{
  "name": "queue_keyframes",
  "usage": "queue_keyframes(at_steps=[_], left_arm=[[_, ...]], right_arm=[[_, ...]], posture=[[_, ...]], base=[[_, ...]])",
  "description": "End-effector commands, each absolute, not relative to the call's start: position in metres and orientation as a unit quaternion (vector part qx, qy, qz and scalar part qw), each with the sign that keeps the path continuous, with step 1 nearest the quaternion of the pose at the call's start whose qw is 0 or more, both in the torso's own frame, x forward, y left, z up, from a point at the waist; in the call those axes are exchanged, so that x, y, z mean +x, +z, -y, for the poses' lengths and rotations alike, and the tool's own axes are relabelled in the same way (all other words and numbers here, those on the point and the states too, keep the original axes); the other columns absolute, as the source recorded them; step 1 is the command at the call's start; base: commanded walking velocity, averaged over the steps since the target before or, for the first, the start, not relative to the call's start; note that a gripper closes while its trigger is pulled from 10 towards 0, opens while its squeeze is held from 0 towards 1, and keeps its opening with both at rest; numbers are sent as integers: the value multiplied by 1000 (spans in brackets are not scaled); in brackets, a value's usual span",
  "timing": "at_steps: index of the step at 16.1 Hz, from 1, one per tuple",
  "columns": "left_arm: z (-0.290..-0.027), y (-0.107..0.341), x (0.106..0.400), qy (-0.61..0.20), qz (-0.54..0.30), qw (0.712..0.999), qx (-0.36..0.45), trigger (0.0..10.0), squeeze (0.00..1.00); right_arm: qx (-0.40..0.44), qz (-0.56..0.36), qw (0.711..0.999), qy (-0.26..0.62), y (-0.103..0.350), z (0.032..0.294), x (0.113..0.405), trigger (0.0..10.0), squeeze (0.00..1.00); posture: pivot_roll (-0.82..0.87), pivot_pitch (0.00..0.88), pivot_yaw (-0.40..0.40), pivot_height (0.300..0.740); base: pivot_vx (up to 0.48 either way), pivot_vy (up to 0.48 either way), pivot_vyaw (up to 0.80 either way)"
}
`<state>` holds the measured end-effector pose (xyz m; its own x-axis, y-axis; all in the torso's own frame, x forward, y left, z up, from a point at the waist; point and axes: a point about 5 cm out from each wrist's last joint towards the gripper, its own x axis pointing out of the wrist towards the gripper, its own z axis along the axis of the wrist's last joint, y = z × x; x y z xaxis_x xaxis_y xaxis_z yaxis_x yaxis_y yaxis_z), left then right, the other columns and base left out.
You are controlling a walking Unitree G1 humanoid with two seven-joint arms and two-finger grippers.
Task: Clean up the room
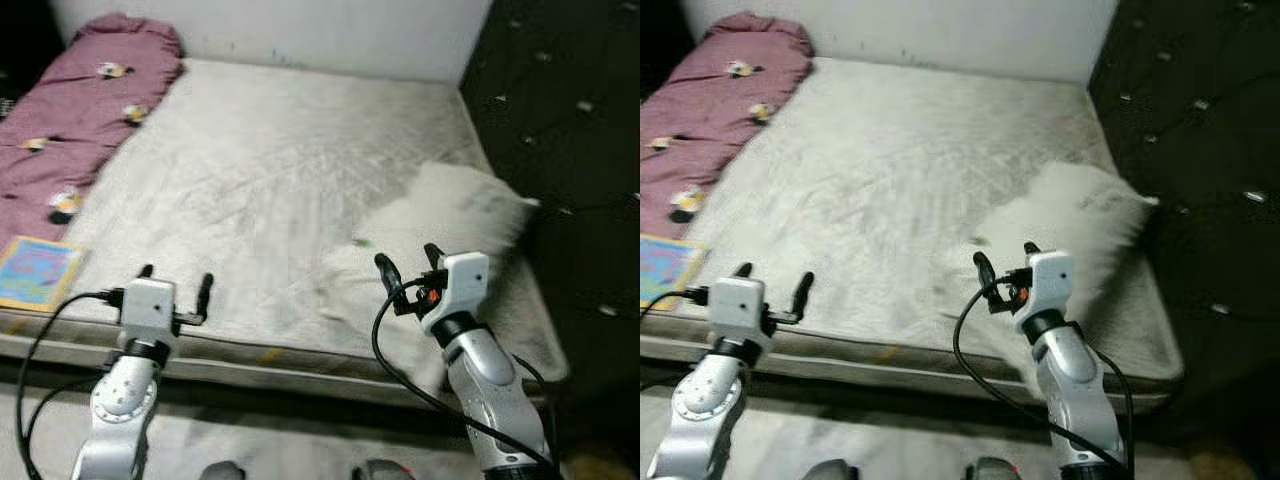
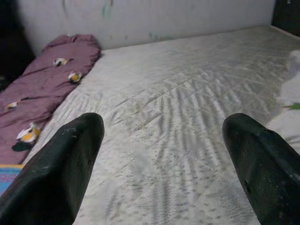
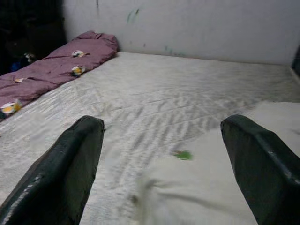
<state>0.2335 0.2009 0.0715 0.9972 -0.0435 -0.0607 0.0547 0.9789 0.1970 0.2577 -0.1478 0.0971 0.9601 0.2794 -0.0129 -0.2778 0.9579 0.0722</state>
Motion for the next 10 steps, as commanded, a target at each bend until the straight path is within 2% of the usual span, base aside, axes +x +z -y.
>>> queue_keyframes(at_steps=[1, 7, 10], left_arm=[[-194, 73, 236, -31, -22, 996, 85, 10000, 0], [-191, 75, 235, -52, -13, 996, 73, 10000, 0], [-191, 76, 235, -55, -11, 996, 74, 10000, 0]], right_arm=[[31, -13, 991, 127, 97, 155, 257, 10000, 0], [33, -14, 992, 125, 97, 156, 257, 10000, 0], [36, -13, 992, 124, 98, 155, 257, 10000, 0]], posture=[[-41, 18, -21, 740], [-40, 21, -21, 740], [-41, 22, -18, 740]], base=[[0, 0, 0], [0, 0, 0], [305, 0, 0]])
